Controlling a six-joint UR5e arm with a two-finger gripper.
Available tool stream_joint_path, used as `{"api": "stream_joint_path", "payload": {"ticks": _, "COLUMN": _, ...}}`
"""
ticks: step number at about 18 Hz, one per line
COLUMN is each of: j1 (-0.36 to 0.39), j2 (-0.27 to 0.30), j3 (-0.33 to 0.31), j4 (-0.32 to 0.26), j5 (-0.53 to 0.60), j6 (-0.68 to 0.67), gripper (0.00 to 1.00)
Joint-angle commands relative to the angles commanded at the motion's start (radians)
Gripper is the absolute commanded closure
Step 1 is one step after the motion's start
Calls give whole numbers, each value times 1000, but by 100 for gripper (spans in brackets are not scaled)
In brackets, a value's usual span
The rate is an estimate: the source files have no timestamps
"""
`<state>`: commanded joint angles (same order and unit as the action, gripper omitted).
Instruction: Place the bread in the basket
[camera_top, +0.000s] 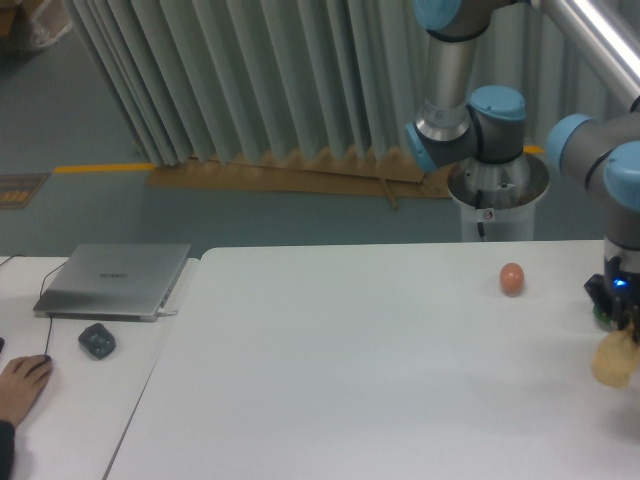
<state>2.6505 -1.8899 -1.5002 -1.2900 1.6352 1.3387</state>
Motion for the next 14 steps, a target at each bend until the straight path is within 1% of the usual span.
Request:
{"api": "stream_joint_path", "payload": {"ticks": 2, "j1": 34, "j2": 25, "j3": 0, "j4": -26, "j5": -2, "j6": 123, "gripper": 72}}
{"api": "stream_joint_path", "payload": {"ticks": 5, "j1": 116, "j2": 34, "j3": -2, "j4": -41, "j5": -3, "j6": 343, "gripper": 72}}
{"api": "stream_joint_path", "payload": {"ticks": 6, "j1": 140, "j2": 35, "j3": -2, "j4": -48, "j5": -5, "j6": 384, "gripper": 72}}
{"api": "stream_joint_path", "payload": {"ticks": 8, "j1": 160, "j2": 35, "j3": -2, "j4": -48, "j5": -2, "j6": 448, "gripper": 70}}
{"api": "stream_joint_path", "payload": {"ticks": 12, "j1": 204, "j2": 35, "j3": -2, "j4": -48, "j5": -2, "j6": 578, "gripper": 70}}
{"api": "stream_joint_path", "payload": {"ticks": 14, "j1": 244, "j2": 35, "j3": -2, "j4": -48, "j5": -3, "j6": 689, "gripper": 70}}
